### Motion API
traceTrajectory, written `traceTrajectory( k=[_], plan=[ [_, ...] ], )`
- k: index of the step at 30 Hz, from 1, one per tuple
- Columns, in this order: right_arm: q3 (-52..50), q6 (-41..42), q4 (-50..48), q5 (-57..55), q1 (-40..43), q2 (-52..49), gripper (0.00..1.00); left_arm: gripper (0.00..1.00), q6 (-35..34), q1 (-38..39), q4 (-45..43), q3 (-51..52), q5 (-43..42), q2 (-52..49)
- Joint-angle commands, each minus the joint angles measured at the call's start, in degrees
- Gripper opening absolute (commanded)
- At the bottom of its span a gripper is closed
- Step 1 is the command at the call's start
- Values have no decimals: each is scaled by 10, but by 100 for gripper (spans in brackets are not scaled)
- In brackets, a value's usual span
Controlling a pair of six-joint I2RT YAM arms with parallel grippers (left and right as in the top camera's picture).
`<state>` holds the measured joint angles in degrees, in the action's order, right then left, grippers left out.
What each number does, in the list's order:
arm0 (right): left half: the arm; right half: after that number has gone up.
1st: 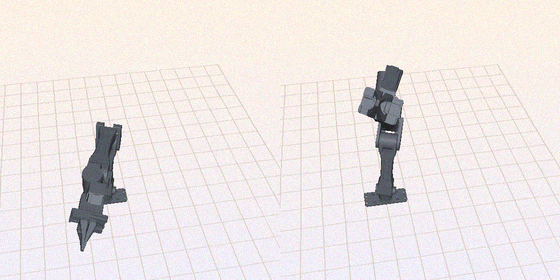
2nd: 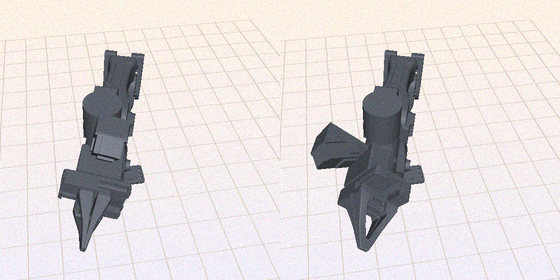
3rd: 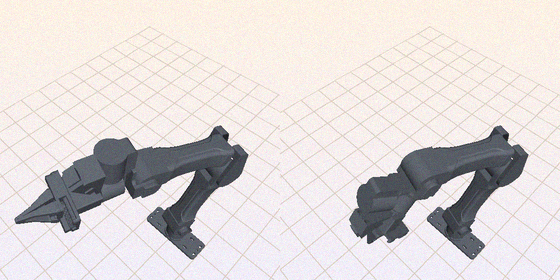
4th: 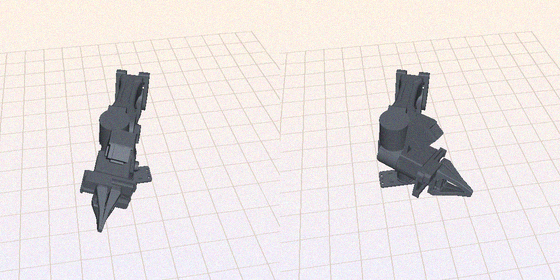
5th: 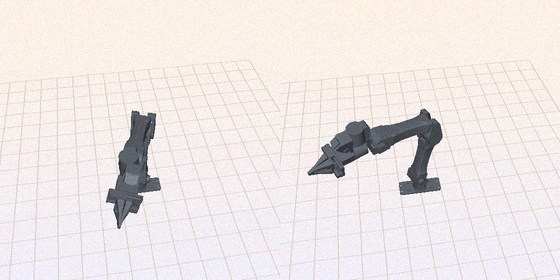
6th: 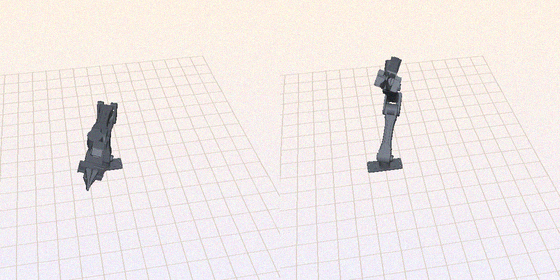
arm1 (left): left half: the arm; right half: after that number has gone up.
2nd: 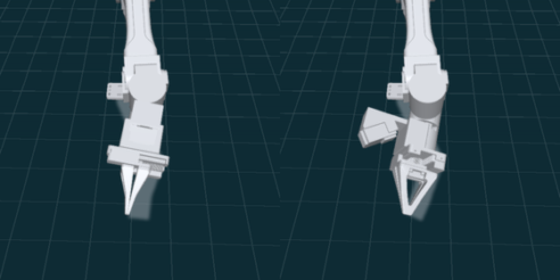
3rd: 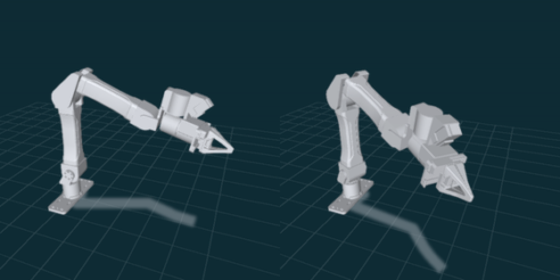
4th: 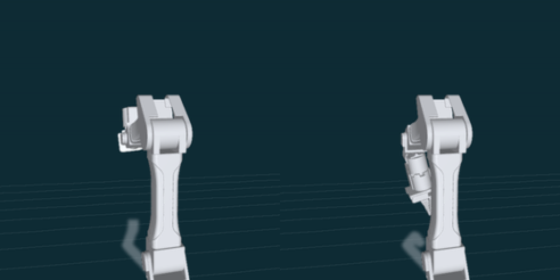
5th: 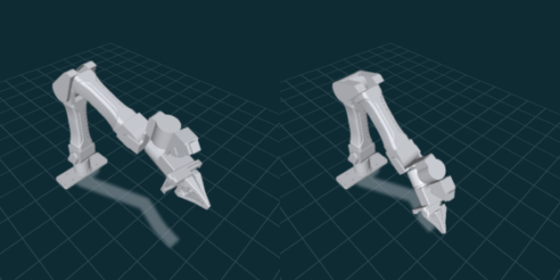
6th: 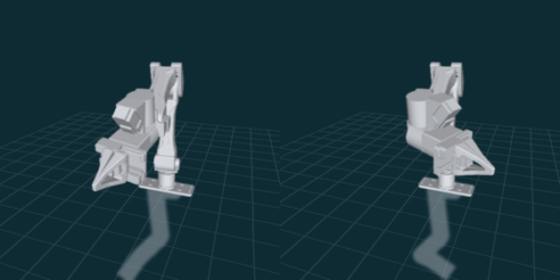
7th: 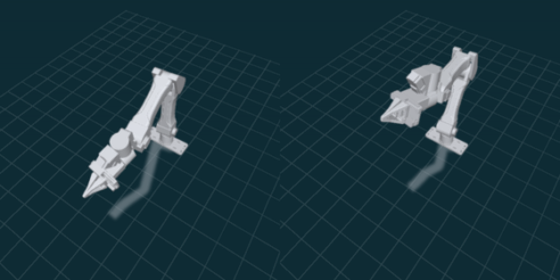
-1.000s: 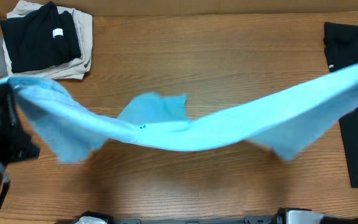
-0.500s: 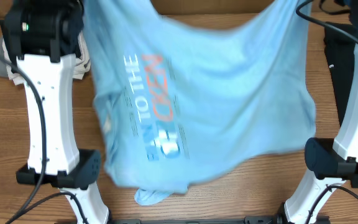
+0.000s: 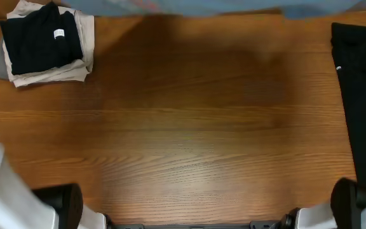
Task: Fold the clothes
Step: 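Lay the shirt flat on the table with both grippers, pulling back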
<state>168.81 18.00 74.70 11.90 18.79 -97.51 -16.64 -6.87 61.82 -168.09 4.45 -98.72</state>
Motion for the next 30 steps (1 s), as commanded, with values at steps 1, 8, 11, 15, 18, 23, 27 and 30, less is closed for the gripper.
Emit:
traceTrajectory(
  k=[1, 8, 11, 15, 18, 23, 27, 30],
  plan=[
    [-30, 1, 52, 14, 4, -51, 4, 4, 17, -4, 81, 22, -26, -43],
    [-172, -21, 151, 41, -22, -136, 4, 4, 15, -2, 273, 111, -115, -169],
    [-279, -29, 141, 40, -34, -148, 4, 4, 26, -2, 320, 149, -136, -230],
    [-381, -28, 133, 37, -38, -147, 4, 5, 40, -2, 350, 179, -167, -261],
    [-427, -17, 149, 14, -36, -139, 4, 4, 52, -2, 350, 182, -211, -249],
    [-459, -8, 163, 1, -18, -109, 4, 4, 59, -2, 350, 188, -210, -188],
    [-460, -8, 197, -22, -10, -80, 4, 4, 60, 0, 350, 239, -215, -117],
    [-469, -6, 224, -43, -10, -62, 4, 5, 71, 7, 350, 322, -214, -58]
  ],
)
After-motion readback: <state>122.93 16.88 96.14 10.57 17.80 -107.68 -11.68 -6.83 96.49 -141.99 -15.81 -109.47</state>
